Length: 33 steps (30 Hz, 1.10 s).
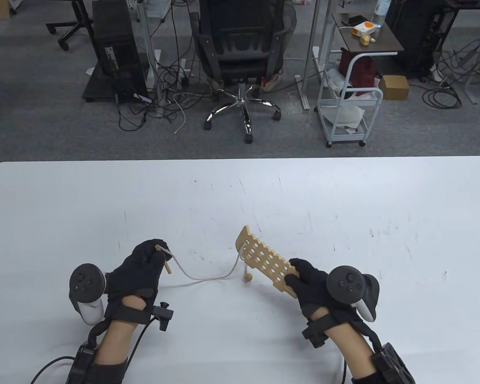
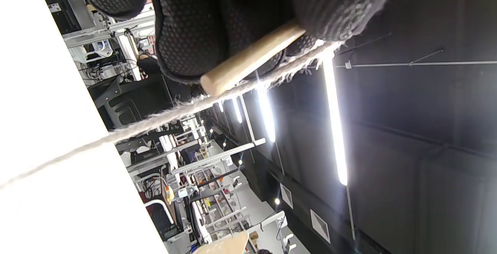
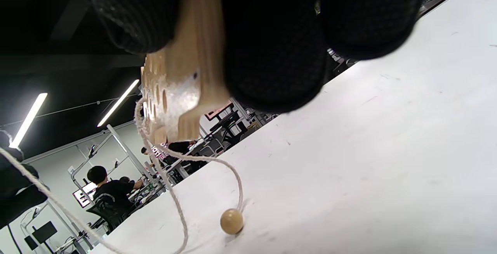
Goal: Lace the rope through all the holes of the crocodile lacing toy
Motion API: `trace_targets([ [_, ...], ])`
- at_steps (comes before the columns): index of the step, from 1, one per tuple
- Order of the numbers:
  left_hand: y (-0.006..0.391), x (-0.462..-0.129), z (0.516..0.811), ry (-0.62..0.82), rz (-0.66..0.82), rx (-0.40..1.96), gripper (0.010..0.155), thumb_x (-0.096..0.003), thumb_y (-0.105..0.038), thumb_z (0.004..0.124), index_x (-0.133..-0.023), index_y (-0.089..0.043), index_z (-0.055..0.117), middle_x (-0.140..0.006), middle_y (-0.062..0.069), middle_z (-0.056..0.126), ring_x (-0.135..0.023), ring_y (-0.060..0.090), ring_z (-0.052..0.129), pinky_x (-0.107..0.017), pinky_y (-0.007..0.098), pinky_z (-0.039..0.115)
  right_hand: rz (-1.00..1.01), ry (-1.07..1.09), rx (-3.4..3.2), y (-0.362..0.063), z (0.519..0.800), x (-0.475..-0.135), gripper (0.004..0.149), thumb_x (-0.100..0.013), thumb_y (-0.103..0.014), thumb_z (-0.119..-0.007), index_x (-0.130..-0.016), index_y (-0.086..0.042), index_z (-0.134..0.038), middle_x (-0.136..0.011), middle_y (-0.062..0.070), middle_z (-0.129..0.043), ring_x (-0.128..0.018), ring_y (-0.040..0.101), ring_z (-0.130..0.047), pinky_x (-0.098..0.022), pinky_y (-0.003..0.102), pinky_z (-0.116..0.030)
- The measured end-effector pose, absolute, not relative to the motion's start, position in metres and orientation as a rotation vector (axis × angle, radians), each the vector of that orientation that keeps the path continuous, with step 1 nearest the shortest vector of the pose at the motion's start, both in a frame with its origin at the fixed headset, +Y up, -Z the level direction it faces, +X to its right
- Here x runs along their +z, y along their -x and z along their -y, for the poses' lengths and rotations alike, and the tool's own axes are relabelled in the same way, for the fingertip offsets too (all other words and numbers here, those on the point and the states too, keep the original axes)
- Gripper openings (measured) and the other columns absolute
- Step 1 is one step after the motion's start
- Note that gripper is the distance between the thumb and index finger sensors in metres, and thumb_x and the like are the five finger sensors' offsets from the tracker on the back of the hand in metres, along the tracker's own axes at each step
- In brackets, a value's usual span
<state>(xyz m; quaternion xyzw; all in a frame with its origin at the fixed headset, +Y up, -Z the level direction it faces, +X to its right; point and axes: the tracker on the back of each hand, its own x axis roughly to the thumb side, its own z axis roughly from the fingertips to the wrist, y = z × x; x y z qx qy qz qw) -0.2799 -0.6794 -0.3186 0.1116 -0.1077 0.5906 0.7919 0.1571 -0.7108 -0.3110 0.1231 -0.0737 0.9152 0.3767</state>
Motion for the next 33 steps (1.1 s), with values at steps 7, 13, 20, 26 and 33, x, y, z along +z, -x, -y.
trace_targets([
  [7, 0.272, -0.319, 0.682, -0.229, 0.256, 1.239, 0.062, -0.0437, -0.04, 0.081, -0.102, -0.032, 0.063, -0.073, -0.005, 0.096, -0.07, 0.025, 0.098, -0.069, 0.055, 0.067, 0.177, -0.376, 2.344, -0.145, 0.709, -0.305, 0.049, -0.047, -0.039, -0.08, -0.091, -0.017, -0.072, -0.065, 0.005, -0.096, -0.04, 0.021, -0.102, -0.039, 0.046, -0.082],
  [13, 0.267, -0.318, 0.682, -0.236, 0.277, 1.203, 0.054, -0.0434, -0.039, 0.084, -0.096, -0.038, 0.071, -0.075, -0.005, 0.099, -0.072, 0.024, 0.1, -0.069, 0.054, 0.069, 0.166, -0.435, 2.348, -0.133, 0.707, -0.298, 0.049, -0.047, -0.039, -0.08, -0.091, -0.017, -0.071, -0.065, 0.005, -0.096, -0.04, 0.021, -0.102, -0.039, 0.046, -0.082],
  [20, 0.262, -0.319, 0.682, -0.238, 0.312, 1.166, 0.048, -0.0402, -0.041, 0.089, -0.087, -0.031, 0.081, -0.072, -0.008, 0.104, -0.07, 0.02, 0.104, -0.068, 0.051, 0.072, 0.148, -0.492, 2.354, -0.122, 0.707, -0.292, 0.05, -0.047, -0.039, -0.08, -0.091, -0.017, -0.071, -0.064, 0.005, -0.096, -0.04, 0.021, -0.102, -0.039, 0.046, -0.082],
  [26, 0.254, -0.315, 0.681, -0.266, 0.354, 1.085, 0.047, -0.0386, -0.043, 0.09, -0.084, -0.034, 0.083, -0.073, -0.007, 0.102, -0.069, 0.02, 0.102, -0.07, 0.051, 0.07, 0.12, -0.508, 2.328, -0.118, 0.708, -0.291, 0.049, -0.047, -0.039, -0.08, -0.091, -0.017, -0.072, -0.064, 0.004, -0.096, -0.04, 0.021, -0.102, -0.038, 0.046, -0.082],
  [33, 0.246, -0.312, 0.681, -0.282, 0.383, 1.048, 0.046, -0.037, -0.043, 0.092, -0.081, -0.035, 0.082, -0.074, -0.008, 0.101, -0.069, 0.019, 0.102, -0.07, 0.051, 0.07, 0.081, -0.515, 2.271, -0.115, 0.71, -0.29, 0.049, -0.048, -0.039, -0.08, -0.091, -0.017, -0.072, -0.064, 0.004, -0.096, -0.04, 0.021, -0.102, -0.039, 0.046, -0.082],
])
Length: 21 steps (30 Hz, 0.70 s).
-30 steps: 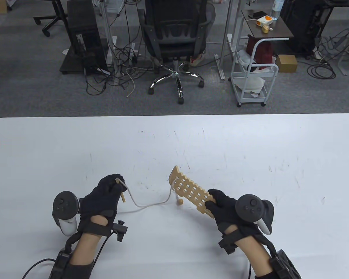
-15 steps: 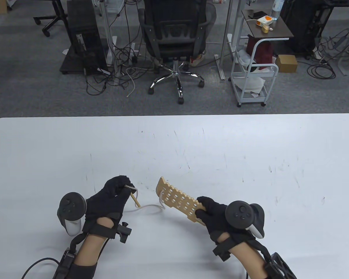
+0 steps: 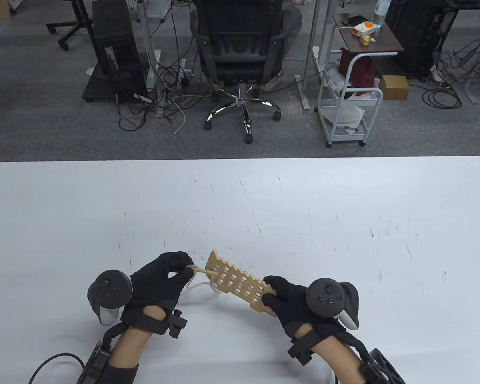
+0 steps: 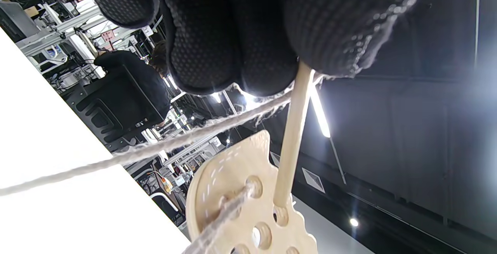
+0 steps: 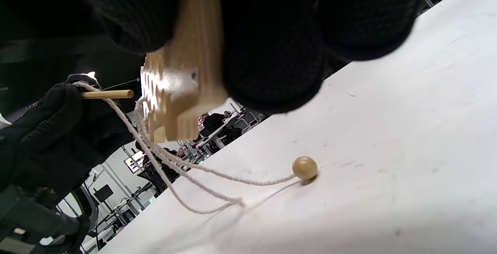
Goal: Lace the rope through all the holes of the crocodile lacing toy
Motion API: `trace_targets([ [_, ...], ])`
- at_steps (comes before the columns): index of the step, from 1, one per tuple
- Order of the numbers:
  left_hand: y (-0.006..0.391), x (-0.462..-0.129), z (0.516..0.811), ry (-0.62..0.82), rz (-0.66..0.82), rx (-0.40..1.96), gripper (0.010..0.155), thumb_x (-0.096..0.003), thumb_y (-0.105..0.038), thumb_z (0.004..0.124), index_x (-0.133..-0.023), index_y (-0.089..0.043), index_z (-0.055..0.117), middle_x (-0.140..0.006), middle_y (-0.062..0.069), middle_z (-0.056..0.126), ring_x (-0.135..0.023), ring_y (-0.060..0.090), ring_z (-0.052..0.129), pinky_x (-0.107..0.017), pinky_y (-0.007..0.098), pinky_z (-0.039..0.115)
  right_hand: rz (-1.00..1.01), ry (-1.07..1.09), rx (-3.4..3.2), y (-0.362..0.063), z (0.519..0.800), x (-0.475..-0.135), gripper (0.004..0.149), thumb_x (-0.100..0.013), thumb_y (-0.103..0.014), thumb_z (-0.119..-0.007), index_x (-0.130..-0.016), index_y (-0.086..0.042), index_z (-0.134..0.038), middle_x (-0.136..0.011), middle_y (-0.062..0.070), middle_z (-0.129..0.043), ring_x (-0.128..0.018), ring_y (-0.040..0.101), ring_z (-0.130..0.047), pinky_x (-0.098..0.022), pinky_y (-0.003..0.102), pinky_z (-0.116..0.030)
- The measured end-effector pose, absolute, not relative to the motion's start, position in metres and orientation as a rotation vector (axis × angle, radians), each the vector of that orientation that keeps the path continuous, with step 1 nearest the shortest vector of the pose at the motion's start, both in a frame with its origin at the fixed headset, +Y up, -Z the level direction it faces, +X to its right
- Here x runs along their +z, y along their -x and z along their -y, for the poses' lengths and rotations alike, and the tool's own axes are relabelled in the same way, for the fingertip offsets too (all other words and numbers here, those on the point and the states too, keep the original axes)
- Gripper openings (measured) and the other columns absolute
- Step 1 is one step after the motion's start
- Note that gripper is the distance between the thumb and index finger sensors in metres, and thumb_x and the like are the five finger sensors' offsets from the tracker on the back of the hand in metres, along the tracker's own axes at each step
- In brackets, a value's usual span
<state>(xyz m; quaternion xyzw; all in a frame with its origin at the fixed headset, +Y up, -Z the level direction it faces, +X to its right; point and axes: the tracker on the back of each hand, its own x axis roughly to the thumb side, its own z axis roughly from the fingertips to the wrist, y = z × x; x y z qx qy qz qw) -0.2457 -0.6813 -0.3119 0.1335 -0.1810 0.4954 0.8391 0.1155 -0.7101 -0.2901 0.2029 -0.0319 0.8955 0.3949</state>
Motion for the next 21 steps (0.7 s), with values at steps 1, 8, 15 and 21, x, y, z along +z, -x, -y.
trace_targets([
  [1, 0.245, -0.312, 0.682, -0.281, 0.386, 1.046, 0.046, -0.037, -0.043, 0.092, -0.081, -0.035, 0.082, -0.074, -0.009, 0.101, -0.069, 0.019, 0.102, -0.07, 0.051, 0.07, 0.079, -0.515, 2.266, -0.115, 0.71, -0.29, 0.049, -0.048, -0.039, -0.08, -0.091, -0.017, -0.071, -0.064, 0.004, -0.096, -0.04, 0.021, -0.102, -0.038, 0.046, -0.082],
  [8, 0.24, -0.31, 0.683, -0.297, 0.392, 1.02, 0.046, -0.0365, -0.042, 0.093, -0.08, -0.035, 0.082, -0.074, -0.009, 0.101, -0.069, 0.019, 0.102, -0.07, 0.051, 0.071, 0.071, -0.539, 2.253, -0.112, 0.711, -0.289, 0.049, -0.048, -0.039, -0.08, -0.091, -0.017, -0.071, -0.064, 0.004, -0.096, -0.04, 0.021, -0.102, -0.039, 0.046, -0.082],
  [15, 0.236, -0.305, 0.678, -0.361, 0.414, 0.927, 0.044, -0.0361, -0.045, 0.094, -0.078, -0.036, 0.086, -0.073, -0.008, 0.101, -0.069, 0.019, 0.102, -0.07, 0.051, 0.07, 0.075, -0.541, 2.247, -0.111, 0.712, -0.288, 0.05, -0.047, -0.039, -0.08, -0.091, -0.016, -0.071, -0.064, 0.004, -0.096, -0.04, 0.021, -0.102, -0.039, 0.046, -0.082],
  [21, 0.235, -0.304, 0.678, -0.366, 0.416, 0.936, 0.043, -0.037, -0.048, 0.091, -0.077, -0.034, 0.092, -0.076, -0.006, 0.1, -0.073, 0.022, 0.099, -0.071, 0.052, 0.068, 0.083, -0.538, 2.243, -0.111, 0.712, -0.288, 0.05, -0.047, -0.04, -0.08, -0.091, -0.016, -0.071, -0.064, 0.004, -0.096, -0.04, 0.021, -0.102, -0.038, 0.046, -0.082],
])
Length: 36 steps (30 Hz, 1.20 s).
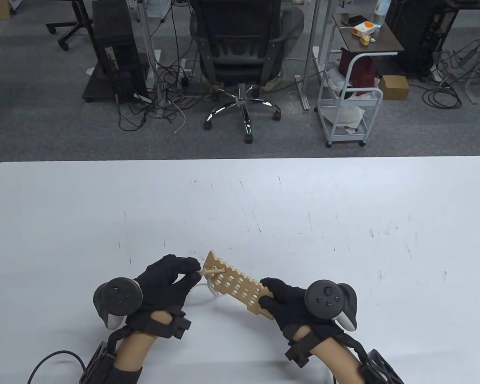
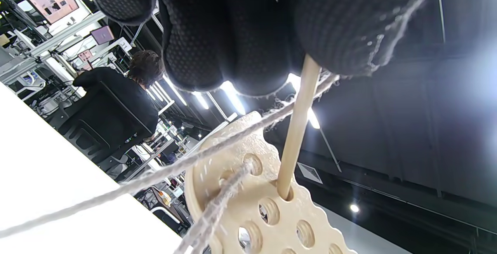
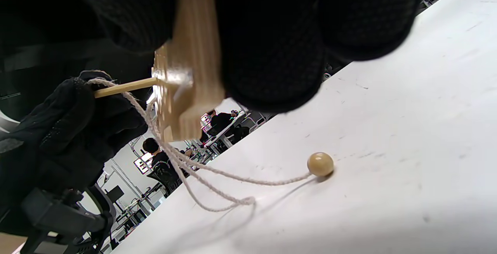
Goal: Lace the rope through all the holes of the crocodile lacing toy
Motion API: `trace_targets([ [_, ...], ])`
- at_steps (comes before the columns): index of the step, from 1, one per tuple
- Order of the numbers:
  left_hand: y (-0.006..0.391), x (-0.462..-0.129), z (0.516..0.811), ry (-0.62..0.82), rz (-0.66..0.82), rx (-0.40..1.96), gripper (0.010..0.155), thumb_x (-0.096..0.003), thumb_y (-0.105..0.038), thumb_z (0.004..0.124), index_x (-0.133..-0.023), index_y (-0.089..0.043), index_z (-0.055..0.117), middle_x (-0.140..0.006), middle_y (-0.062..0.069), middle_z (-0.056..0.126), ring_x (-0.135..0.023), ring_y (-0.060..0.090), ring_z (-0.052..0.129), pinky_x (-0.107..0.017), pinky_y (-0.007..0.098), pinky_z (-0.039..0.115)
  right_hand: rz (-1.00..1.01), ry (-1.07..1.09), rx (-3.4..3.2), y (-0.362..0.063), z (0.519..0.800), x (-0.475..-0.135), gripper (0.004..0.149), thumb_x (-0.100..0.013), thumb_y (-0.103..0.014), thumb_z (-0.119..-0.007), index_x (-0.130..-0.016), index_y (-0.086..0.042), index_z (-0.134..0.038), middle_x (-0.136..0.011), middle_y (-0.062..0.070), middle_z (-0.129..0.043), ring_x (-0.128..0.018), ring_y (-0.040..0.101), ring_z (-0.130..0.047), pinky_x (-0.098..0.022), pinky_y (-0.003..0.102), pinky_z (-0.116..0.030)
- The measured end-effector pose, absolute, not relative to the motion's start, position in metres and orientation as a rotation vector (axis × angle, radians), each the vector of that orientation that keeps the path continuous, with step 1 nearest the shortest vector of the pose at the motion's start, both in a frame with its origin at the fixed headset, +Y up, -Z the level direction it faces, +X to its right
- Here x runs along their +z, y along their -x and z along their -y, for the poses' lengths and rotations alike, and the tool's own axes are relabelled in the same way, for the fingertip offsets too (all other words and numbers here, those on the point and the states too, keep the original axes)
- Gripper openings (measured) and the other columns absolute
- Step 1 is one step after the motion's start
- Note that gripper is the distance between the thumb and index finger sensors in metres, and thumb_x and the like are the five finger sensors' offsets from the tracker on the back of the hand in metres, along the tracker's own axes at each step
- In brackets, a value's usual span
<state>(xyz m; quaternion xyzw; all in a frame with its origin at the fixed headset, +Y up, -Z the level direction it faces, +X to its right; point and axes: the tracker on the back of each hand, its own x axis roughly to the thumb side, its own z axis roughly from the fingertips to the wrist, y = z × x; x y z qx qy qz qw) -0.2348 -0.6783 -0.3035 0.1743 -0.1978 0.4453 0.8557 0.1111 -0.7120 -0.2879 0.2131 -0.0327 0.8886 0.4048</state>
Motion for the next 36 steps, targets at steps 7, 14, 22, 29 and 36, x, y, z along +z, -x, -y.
trace_targets([
  [7, 0.231, -0.304, 0.68, -0.335, 0.443, 0.934, 0.043, -0.0375, -0.05, 0.091, -0.077, -0.035, 0.09, -0.097, 0.0, 0.076, -0.093, 0.029, 0.073, -0.075, 0.055, 0.054, 0.091, -0.544, 2.241, -0.11, 0.712, -0.287, 0.05, -0.048, -0.04, -0.08, -0.091, -0.016, -0.071, -0.064, 0.004, -0.096, -0.04, 0.021, -0.102, -0.039, 0.046, -0.082],
  [14, 0.222, -0.305, 0.687, -0.264, 0.452, 0.91, 0.047, -0.04, -0.05, 0.09, -0.085, -0.037, 0.081, -0.109, 0.004, 0.053, -0.102, 0.035, 0.052, -0.077, 0.056, 0.043, 0.1, -0.574, 2.24, -0.106, 0.712, -0.285, 0.05, -0.047, -0.04, -0.08, -0.091, -0.016, -0.071, -0.064, 0.004, -0.096, -0.04, 0.021, -0.102, -0.039, 0.046, -0.082],
  [22, 0.218, -0.305, 0.689, -0.24, 0.454, 0.856, 0.06, -0.0399, -0.051, 0.09, -0.095, -0.042, 0.07, -0.114, 0.005, 0.042, -0.105, 0.036, 0.044, -0.078, 0.057, 0.04, 0.097, -0.618, 2.24, -0.1, 0.712, -0.282, 0.05, -0.047, -0.04, -0.08, -0.091, -0.016, -0.071, -0.064, 0.004, -0.096, -0.04, 0.021, -0.102, -0.039, 0.046, -0.082],
  [29, 0.214, -0.304, 0.69, -0.242, 0.461, 0.8, 0.063, -0.0399, -0.051, 0.09, -0.098, -0.044, 0.065, -0.115, 0.005, 0.039, -0.106, 0.036, 0.041, -0.078, 0.057, 0.039, 0.092, -0.645, 2.227, -0.097, 0.712, -0.28, 0.05, -0.047, -0.04, -0.08, -0.091, -0.016, -0.071, -0.064, 0.004, -0.096, -0.04, 0.021, -0.102, -0.039, 0.046, -0.082],
  [36, 0.211, -0.302, 0.69, -0.249, 0.47, 0.765, 0.064, -0.04, -0.05, 0.091, -0.098, -0.044, 0.064, -0.115, 0.005, 0.039, -0.106, 0.036, 0.041, -0.078, 0.057, 0.038, 0.066, -0.674, 2.182, -0.094, 0.714, -0.279, 0.05, -0.047, -0.04, -0.08, -0.091, -0.017, -0.072, -0.065, 0.004, -0.096, -0.041, 0.021, -0.102, -0.039, 0.046, -0.082],
])
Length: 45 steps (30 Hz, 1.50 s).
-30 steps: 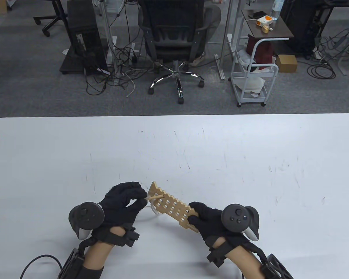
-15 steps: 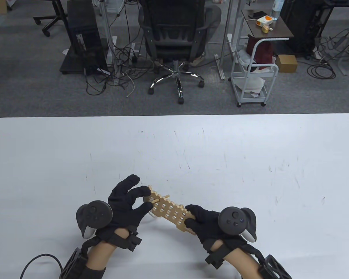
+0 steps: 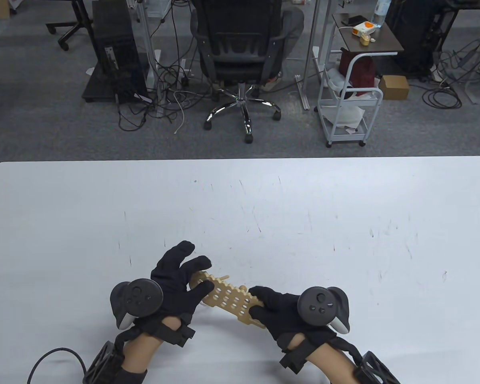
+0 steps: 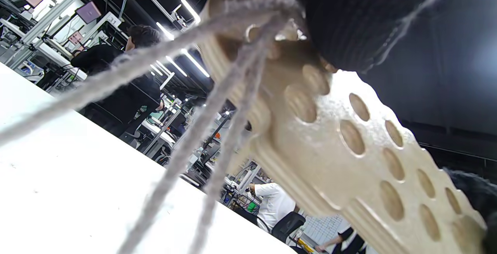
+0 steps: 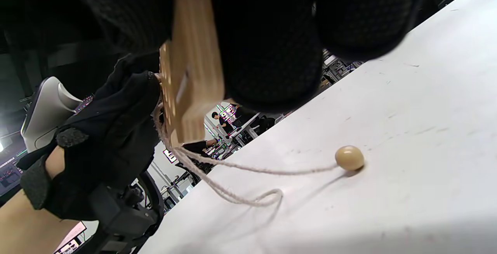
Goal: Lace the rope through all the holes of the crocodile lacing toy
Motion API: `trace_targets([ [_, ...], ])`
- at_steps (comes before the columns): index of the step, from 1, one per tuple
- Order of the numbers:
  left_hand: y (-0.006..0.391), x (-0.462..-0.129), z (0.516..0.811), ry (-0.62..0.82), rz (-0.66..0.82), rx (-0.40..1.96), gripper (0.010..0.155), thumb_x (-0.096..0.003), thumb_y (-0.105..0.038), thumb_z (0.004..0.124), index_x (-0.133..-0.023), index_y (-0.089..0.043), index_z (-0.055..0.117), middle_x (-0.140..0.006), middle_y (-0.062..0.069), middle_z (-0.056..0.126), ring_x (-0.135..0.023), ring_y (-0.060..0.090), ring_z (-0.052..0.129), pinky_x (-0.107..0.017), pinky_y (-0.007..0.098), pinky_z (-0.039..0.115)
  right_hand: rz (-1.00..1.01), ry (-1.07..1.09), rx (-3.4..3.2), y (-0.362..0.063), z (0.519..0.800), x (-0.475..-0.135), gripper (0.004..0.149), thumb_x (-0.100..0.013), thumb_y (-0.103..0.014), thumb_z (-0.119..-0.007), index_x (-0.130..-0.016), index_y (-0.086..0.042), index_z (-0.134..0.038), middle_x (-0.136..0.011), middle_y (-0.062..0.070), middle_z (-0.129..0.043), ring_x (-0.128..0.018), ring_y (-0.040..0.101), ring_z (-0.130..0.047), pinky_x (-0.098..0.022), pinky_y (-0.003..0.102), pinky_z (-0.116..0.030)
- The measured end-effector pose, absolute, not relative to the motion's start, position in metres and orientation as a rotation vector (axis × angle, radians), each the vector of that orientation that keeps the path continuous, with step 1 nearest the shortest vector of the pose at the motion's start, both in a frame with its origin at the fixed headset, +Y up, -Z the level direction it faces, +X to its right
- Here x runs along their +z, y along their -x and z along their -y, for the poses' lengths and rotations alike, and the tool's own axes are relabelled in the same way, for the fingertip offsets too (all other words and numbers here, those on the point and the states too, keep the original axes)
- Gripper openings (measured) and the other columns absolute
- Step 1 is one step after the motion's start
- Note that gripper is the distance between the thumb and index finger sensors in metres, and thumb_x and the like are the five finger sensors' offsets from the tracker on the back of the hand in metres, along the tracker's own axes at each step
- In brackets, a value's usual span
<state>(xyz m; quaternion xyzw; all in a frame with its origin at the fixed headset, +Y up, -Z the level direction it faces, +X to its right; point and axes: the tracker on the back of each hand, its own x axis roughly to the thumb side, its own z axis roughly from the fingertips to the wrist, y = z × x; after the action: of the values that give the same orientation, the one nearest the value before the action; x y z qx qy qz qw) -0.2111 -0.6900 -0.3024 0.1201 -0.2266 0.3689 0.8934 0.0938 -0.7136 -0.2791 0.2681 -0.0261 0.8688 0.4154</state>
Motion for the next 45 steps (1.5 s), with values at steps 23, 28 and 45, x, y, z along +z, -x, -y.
trace_targets([
  [23, 0.255, -0.316, 0.692, -0.275, 0.2, 0.989, 0.056, -0.0438, -0.041, 0.085, -0.097, -0.044, 0.068, -0.112, 0.006, 0.05, -0.103, 0.036, 0.052, -0.077, 0.057, 0.044, 0.072, -0.628, 2.156, -0.101, 0.713, -0.283, 0.049, -0.047, -0.038, -0.078, -0.091, -0.019, -0.071, -0.066, 0.003, -0.095, -0.044, 0.022, -0.101, -0.041, 0.047, -0.081],
  [28, 0.25, -0.327, 0.711, -0.028, 0.187, 1.027, 0.058, -0.0438, -0.039, 0.086, -0.098, -0.048, 0.067, -0.111, 0.006, 0.053, -0.103, 0.037, 0.053, -0.077, 0.057, 0.044, 0.07, -0.635, 2.127, -0.102, 0.713, -0.283, 0.048, -0.047, -0.038, -0.077, -0.091, -0.019, -0.072, -0.067, 0.003, -0.094, -0.045, 0.023, -0.101, -0.041, 0.047, -0.081],
  [45, 0.217, -0.331, 0.729, 0.266, 0.489, 1.023, 0.06, -0.0391, -0.043, 0.093, -0.095, -0.053, 0.073, -0.113, 0.002, 0.053, -0.104, 0.035, 0.055, -0.078, 0.058, 0.045, 0.044, -0.701, 2.054, -0.1, 0.712, -0.283, 0.048, -0.047, -0.038, -0.078, -0.092, -0.02, -0.072, -0.067, 0.003, -0.095, -0.045, 0.022, -0.101, -0.042, 0.047, -0.081],
])
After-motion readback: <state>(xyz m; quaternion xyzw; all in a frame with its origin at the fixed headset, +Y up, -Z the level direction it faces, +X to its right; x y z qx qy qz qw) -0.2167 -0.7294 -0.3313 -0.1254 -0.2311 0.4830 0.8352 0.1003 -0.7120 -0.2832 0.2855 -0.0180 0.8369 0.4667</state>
